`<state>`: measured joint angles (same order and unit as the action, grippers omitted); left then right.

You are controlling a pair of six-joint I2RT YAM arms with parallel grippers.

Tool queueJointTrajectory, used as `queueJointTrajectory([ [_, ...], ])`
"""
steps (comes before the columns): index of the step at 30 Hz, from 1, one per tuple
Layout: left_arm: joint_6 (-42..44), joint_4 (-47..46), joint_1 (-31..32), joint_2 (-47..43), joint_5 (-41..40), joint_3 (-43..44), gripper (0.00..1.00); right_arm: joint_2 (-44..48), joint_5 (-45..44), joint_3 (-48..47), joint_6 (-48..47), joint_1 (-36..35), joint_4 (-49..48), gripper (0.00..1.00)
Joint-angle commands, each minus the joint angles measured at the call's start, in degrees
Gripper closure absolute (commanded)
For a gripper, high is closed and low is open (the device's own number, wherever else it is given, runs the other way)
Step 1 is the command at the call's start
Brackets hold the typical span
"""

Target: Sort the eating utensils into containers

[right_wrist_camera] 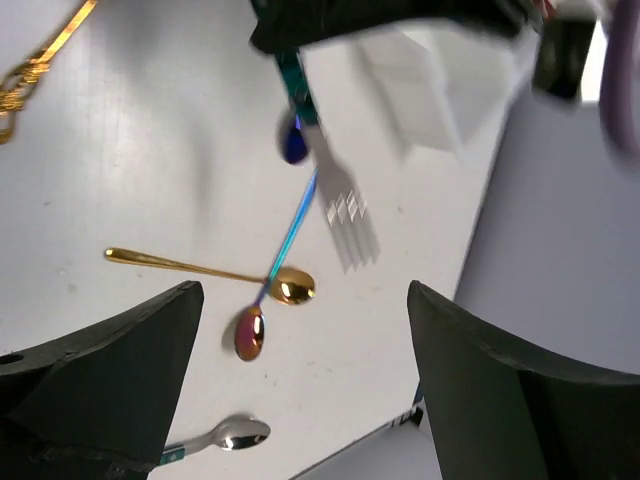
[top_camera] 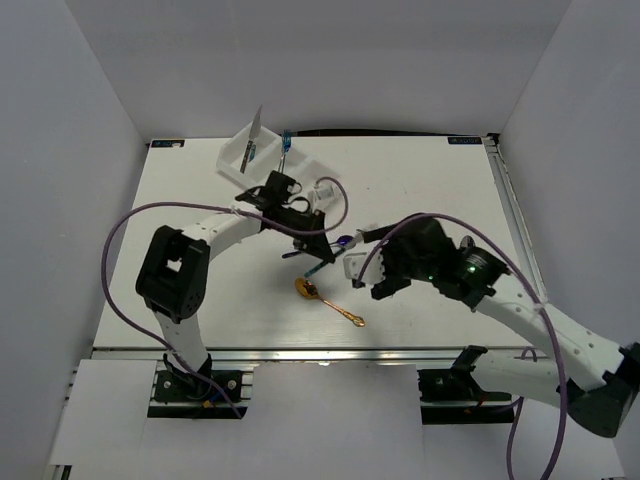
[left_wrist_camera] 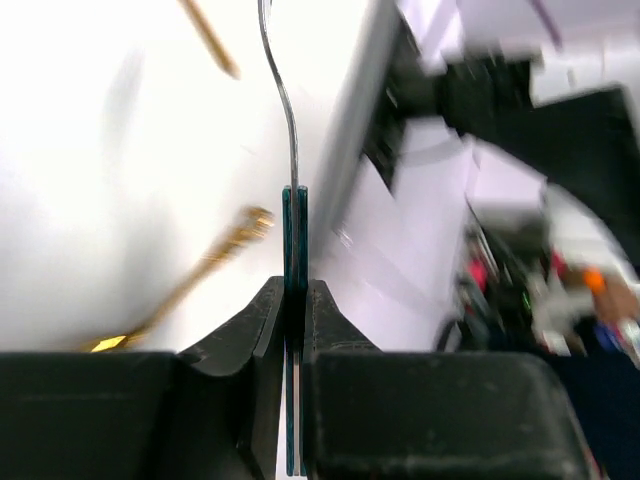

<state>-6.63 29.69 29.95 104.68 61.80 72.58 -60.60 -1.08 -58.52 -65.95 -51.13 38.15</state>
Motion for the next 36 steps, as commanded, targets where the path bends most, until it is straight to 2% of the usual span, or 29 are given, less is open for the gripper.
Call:
queueJointTrajectory([
  [1,-3.1,-4.9,-6.4,-5.0,-5.4,5.1,1.0,6.8,3.3,-1.9,2.2,5.9,-4.4,0.11],
  [3,-4.8,-9.9,-10.0,-6.8,-9.4,5.3,1.0,9.0,2.6,1.8,8.0,10.0,-12.3,0.11],
  [5,-9.0,-19.4,-12.5,-7.7,-12.5,4.7,1.0,10.8,-0.9,6.8,12.9,12.3,-17.8,0.11],
  [6,-10.6,-26.3,-14.8,-8.2,-15.8,4.2,1.0,11.2,0.5,8.0,15.5,14.1,-19.6,0.11],
  [9,-13.9,-37.6,-18.8,-6.2,-20.3,3.7,1.0,12.3,9.4,11.1,19.9,18.2,-20.1,0.14],
  [11,-15.1,-39.8,-20.4,-3.5,-23.0,5.5,1.0,13.0,12.8,12.0,22.1,20.2,-20.7,0.22],
  [12,-15.2,-41.5,-21.5,-2.0,-23.6,8.2,1.0,13.7,15.4,13.0,22.8,21.8,-21.3,0.35],
  [15,-16.4,-43.2,-23.0,4.0,-25.2,13.8,1.0,15.5,17.3,15.3,24.7,23.8,-22.3,0.64],
  [16,-16.3,-43.2,-23.1,5.6,-25.6,15.5,1.0,15.9,17.4,15.8,25.1,24.1,-22.7,0.78],
  [18,-16.0,-43.3,-23.4,10.1,-26.1,20.1,1.0,16.6,17.3,17.5,25.6,24.6,-23.4,0.89],
  [19,-15.3,-43.3,-23.4,11.4,-26.3,21.6,1.0,16.8,17.1,18.1,26.0,24.8,-23.7,1.0],
  [25,-14.0,-43.3,-23.4,18.9,-30.6,27.3,1.0,18.1,16.0,22.5,28.2,25.9,-27.8,1.0],
  [36,-13.8,-43.1,-23.4,25.2,-33.9,28.2,1.0,18.7,16.4,24.2,28.9,26.3,-28.7,1.0],
])
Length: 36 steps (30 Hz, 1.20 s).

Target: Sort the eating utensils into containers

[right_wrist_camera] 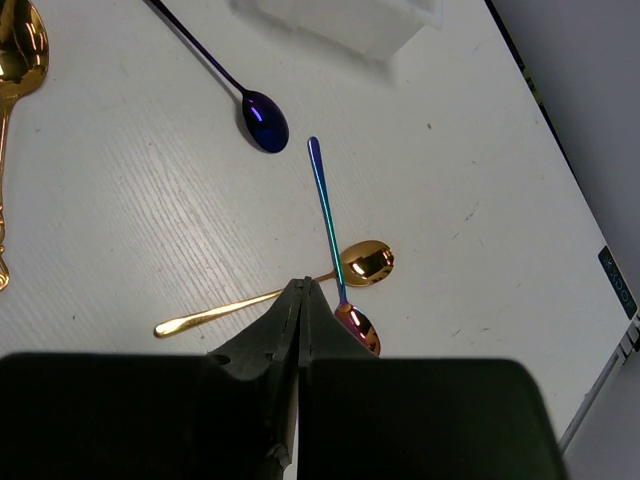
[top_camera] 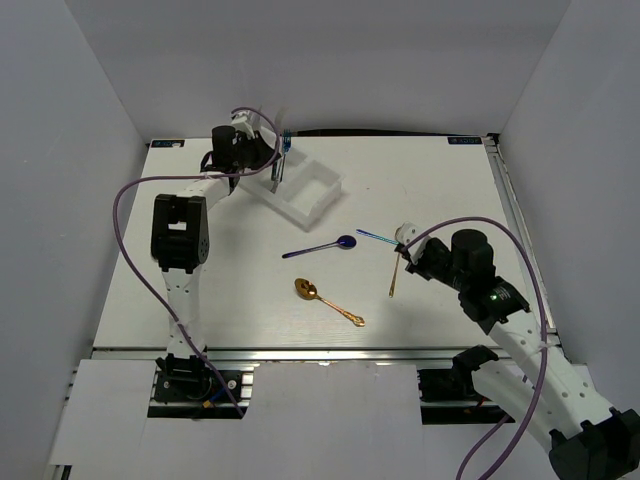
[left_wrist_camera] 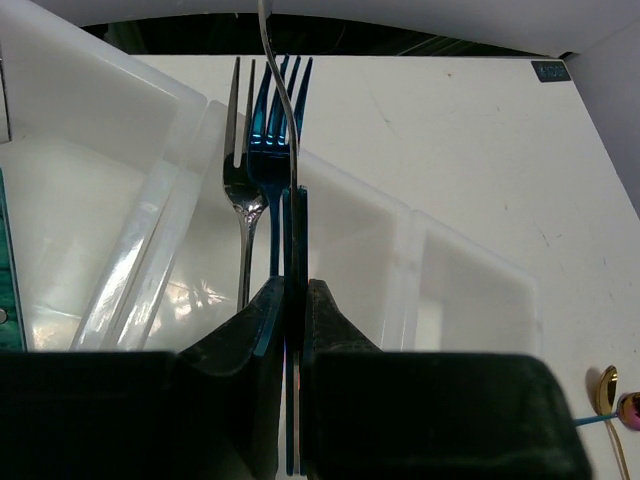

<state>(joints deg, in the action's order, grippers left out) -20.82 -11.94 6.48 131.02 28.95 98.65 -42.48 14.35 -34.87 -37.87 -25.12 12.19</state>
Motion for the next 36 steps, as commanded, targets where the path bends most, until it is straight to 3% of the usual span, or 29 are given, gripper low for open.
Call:
queueJointTrajectory([
  [1,0.3,-1.5,0.1,-1.2,-1.2,1.7,0.99,0.5,0.9,0.6,0.8,0.4,-2.9,1.0],
  [4,0.5,-1.6,0.1,-1.2,-1.6,0.1,0.9,0.4,1.1,0.9,0.7,0.5,-3.0,1.0],
  [5,0.4,-1.6,0.1,-1.3,-1.8,-0.3,0.81,0.4,1.3,0.9,0.7,0.6,-2.9,1.0],
  [9,0.5,-1.1,0.1,-1.3,-1.7,-0.7,0.65,-0.1,2.3,0.8,0.8,1.0,-2.7,1.0],
  [15,0.6,-0.4,0.1,-1.5,-1.4,-0.7,0.56,-0.1,4.0,0.7,1.0,2.6,-2.3,1.0],
  [23,0.3,0.0,0.1,-9.8,-0.2,-4.5,0.33,-1.0,8.2,-0.3,1.4,4.5,-0.5,0.93],
  [25,-0.3,0.5,0.1,-14.4,0.7,-6.0,0.23,-1.9,9.6,-0.8,1.7,4.6,0.2,0.87],
  [26,-1.1,0.5,0.1,-16.3,0.8,-8.5,0.02,-2.9,10.5,-1.4,1.7,4.7,0.6,0.83],
  [27,-1.2,0.6,0.0,-18.1,0.8,-10.0,0.02,-3.6,11.0,-1.9,1.8,4.7,0.8,0.74],
  [29,-2.8,0.3,-0.3,-24.1,1.2,-13.8,0.02,-6.3,12.3,-3.4,1.8,4.8,3.0,0.68],
  [30,-3.5,0.3,-0.5,-26.3,1.2,-18.3,0.02,-7.4,13.7,-5.8,1.7,4.7,4.2,0.59],
  [33,-5.8,-0.4,-1.7,-35.9,1.8,-28.7,0.02,-13.2,16.2,-12.8,-1.1,4.8,12.0,0.44],
  [36,-7.7,1.7,-3.2,-46.5,-1.0,-38.4,0.02,-18.8,16.8,-20.3,-4.5,4.9,20.1,0.36],
])
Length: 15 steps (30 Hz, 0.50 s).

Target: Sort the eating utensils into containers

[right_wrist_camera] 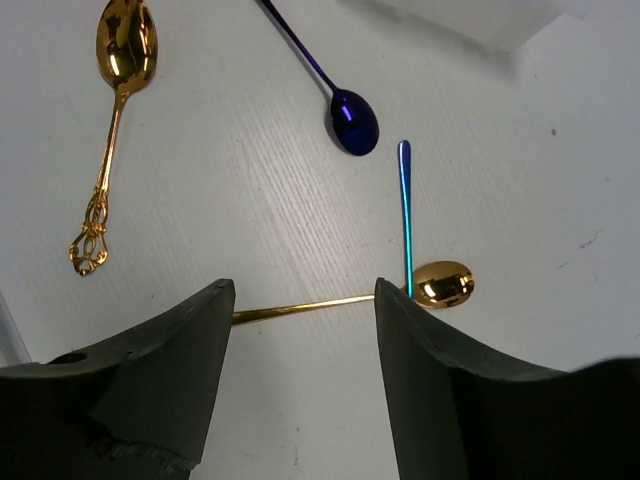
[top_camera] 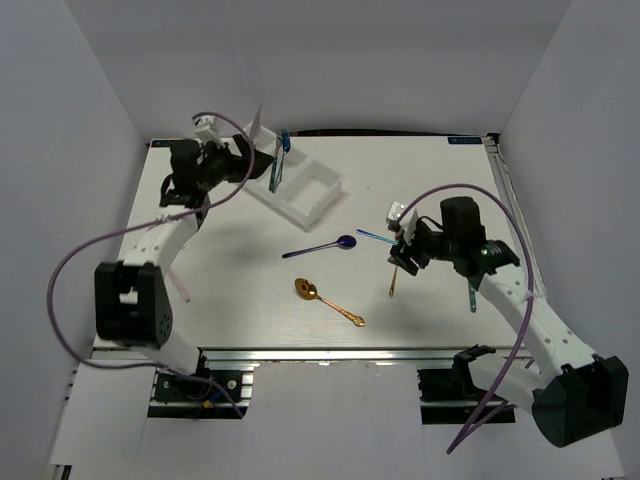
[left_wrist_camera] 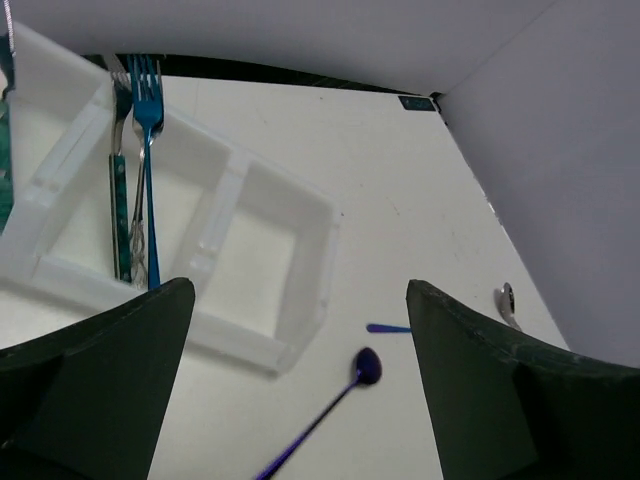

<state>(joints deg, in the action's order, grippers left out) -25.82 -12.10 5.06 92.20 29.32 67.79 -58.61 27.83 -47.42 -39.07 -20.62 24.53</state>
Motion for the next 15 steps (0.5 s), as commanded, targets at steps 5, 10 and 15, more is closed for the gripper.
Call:
queueJointTrajectory([
  [5,-3.9,10.6,-2.8,-22.4,-8.7,-18.2,0.02,-11.2,3.5,-16.3,-6.5,1.4,17.2,0.27],
  [10,-5.0,10.7,-2.8,-33.9,-6.2,-28.0,0.02,-15.8,3.6,-19.8,-7.4,5.8,21.1,0.21],
  [15,-8.7,10.8,-2.7,-34.5,-3.2,-31.6,0.02,-16.9,7.3,-19.4,-17.5,12.9,25.3,0.18],
])
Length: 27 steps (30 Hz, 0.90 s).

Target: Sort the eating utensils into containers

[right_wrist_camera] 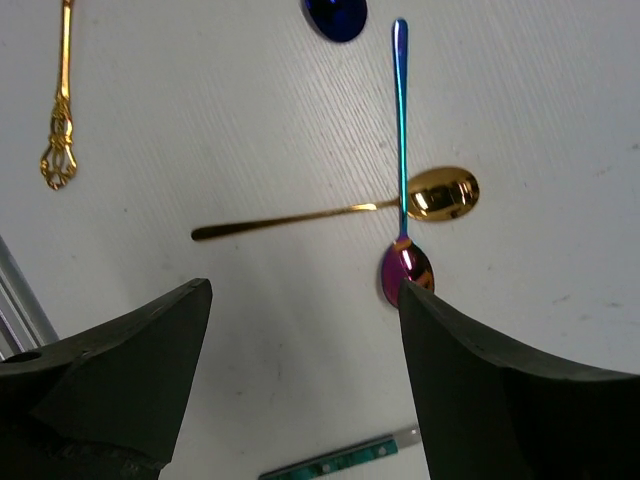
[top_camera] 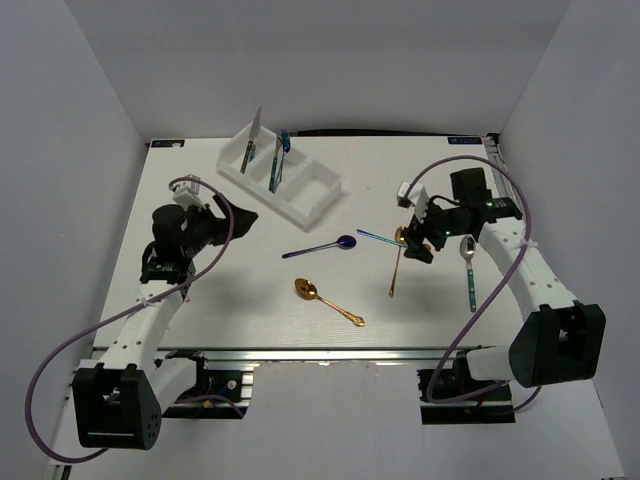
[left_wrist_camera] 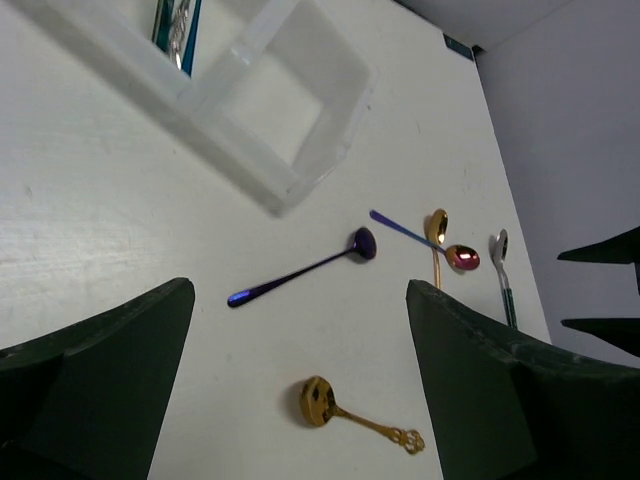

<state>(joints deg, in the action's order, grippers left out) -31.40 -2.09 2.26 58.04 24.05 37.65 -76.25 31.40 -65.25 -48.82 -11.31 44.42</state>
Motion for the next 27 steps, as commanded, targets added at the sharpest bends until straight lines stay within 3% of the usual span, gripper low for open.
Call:
queueJointTrajectory([
  [1,-4.2,0.9,0.0,0.6,4.0,-1.4,0.02,0.7,4.2,-1.0,-11.1,7.1,5.8,0.18],
  [7,-3.7,5.8,0.0,1.2,-0.7,0.0,0.02,-2.8,11.2,-1.4,-14.2,19.5,7.6,0.16],
  [8,-3.3,6.0,0.0,1.0,-1.5,0.0,0.02,-3.5,12.4,-1.6,-13.0,19.7,7.6,0.11],
  [14,-0.1,10.3,0.0,1.3,-9.2,1.6,0.02,-6.7,19.7,-3.1,-3.8,19.7,5.2,0.11],
  [17,2.8,12.1,0.0,1.5,-16.9,2.0,0.02,-5.1,21.9,-0.1,0.1,19.3,1.6,0.11],
  [24,8.7,16.8,0.0,5.2,-30.8,3.1,0.02,2.7,18.6,8.6,17.0,17.5,-17.9,0.11],
  [27,11.0,18.4,-1.7,7.2,-33.5,3.4,0.02,5.0,20.0,10.1,13.6,16.7,-15.5,0.11],
])
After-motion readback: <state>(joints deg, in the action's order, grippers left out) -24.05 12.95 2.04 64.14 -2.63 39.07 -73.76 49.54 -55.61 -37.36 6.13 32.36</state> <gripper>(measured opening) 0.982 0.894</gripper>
